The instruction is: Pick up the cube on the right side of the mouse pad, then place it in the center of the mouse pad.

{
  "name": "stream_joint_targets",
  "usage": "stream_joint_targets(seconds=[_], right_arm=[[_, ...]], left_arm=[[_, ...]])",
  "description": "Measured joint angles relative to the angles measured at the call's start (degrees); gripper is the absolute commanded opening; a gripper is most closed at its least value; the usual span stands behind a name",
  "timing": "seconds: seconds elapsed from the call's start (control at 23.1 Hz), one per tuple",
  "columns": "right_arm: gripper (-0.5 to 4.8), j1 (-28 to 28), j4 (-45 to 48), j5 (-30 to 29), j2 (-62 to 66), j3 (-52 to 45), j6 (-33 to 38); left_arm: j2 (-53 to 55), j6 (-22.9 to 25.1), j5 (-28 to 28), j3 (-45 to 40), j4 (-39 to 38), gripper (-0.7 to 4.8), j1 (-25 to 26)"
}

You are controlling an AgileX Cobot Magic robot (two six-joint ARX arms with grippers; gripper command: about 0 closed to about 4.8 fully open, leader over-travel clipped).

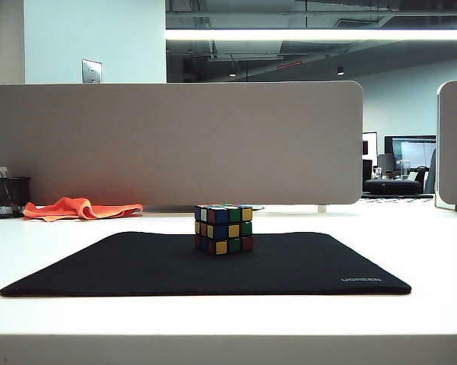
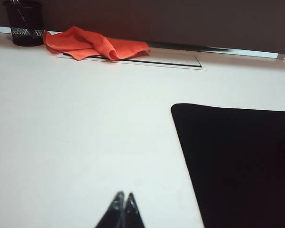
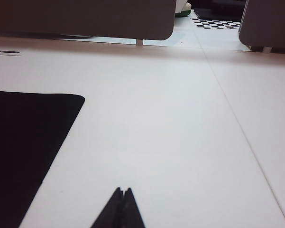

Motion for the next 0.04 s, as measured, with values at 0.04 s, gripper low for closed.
stream_joint_targets(seconds=[0.04], right_arm=[[-0.01, 0.0, 0.0, 0.0, 0.0, 0.0, 0.0]], left_arm=[[0.0, 0.0, 0.0, 0.0, 0.0, -0.05, 0.0]])
